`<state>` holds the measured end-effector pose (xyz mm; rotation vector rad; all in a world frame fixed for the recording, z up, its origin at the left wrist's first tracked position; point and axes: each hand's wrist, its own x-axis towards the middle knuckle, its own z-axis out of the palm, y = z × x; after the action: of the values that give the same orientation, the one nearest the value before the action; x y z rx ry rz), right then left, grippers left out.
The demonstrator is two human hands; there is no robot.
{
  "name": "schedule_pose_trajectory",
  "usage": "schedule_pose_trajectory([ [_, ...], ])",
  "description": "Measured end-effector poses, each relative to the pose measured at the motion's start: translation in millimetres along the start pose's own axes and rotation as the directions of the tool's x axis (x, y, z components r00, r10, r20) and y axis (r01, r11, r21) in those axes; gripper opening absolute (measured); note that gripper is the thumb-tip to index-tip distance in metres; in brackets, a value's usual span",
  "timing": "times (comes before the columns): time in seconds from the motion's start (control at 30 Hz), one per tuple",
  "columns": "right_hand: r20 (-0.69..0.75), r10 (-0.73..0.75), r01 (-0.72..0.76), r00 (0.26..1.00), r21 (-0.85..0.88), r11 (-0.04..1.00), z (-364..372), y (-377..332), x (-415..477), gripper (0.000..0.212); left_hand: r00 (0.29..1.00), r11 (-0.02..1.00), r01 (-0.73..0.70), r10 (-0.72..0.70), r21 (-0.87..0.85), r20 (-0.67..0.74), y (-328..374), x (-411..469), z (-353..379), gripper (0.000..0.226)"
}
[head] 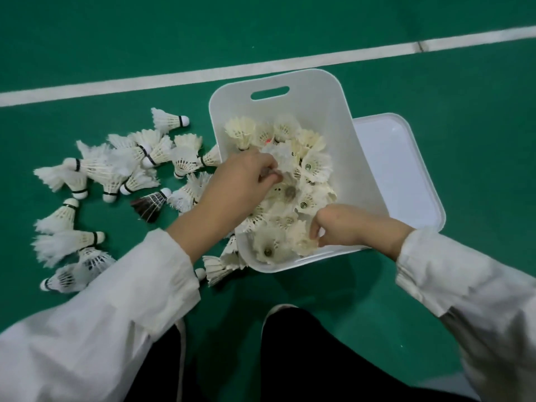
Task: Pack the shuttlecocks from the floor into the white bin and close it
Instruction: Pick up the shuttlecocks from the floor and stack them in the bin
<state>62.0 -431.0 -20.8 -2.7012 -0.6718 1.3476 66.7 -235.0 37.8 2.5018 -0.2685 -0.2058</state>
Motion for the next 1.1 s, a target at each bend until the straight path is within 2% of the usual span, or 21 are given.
schedule_pose_trajectory([
  [0.17,0.102,-0.043,0.039,0.994,0.04,0.998,11.4,4.1,16.2,0.039,0.999,0.999,0.036,-0.036,-0.02,0.001,-0.8,-11.0,11.2,0.022],
  [0.27,0.061,-0.048,0.044,0.997,0.059,0.997,5.3,9.0,8.5,0.043,0.998,0.999,0.038,-0.037,-0.028,0.045,-1.0,-14.3,15.3,0.02],
  [0.3,-0.001,-0.036,0.035,0.999,0.091,0.995,-1.0,10.7,2.0,0.04,0.998,0.999,0.035,-0.033,-0.031,0.055,-1.1,-15.1,16.1,0.019],
  [0.37,-0.239,-0.014,0.061,0.971,0.192,0.979,-16.9,12.5,-15.4,0.03,0.998,0.999,0.026,-0.024,-0.045,0.064,-0.2,-16.5,18.0,0.019],
  [0.43,-0.476,-0.026,0.204,0.879,0.325,0.923,-29.1,7.4,-34.9,0.029,0.998,0.998,0.014,-0.01,-0.062,0.068,2.8,-17.8,21.0,0.018],
  [0.5,-0.54,-0.096,0.322,0.836,0.341,0.883,-32.7,-3.1,-47.6,0.039,0.997,0.998,-0.007,0.013,-0.07,0.081,7.7,-19.0,25.1,0.015],
  [0.6,-0.509,-0.167,0.344,0.845,0.277,0.897,-24.9,-11.6,-43.7,0.047,0.994,0.997,-0.04,0.046,-0.065,0.102,11.0,-19.5,31.0,0.014],
  [0.73,-0.482,-0.134,0.286,0.866,0.257,0.923,-22.8,-11.0,-32.6,0.033,0.993,0.997,-0.052,0.058,-0.065,0.104,6.0,-21.5,32.4,0.012],
  [0.93,-0.425,-0.156,0.226,0.891,0.119,0.967,-24.7,-7.4,-26.4,0.016,0.973,0.991,-0.042,0.068,-0.124,0.221,9.6,-23.5,35.9,0.022],
  [1.03,-0.449,-0.105,0.177,0.887,0.122,0.977,-33.1,5.0,-34.0,0.011,0.987,0.984,-0.064,0.087,-0.168,0.138,8.8,-22.3,30.4,0.043],
  [1.1,-0.414,-0.068,0.119,0.908,0.097,0.988,-36.0,14.6,-42.6,0.01,0.995,0.979,-0.07,0.083,-0.189,0.062,6.0,-20.6,25.2,0.044],
])
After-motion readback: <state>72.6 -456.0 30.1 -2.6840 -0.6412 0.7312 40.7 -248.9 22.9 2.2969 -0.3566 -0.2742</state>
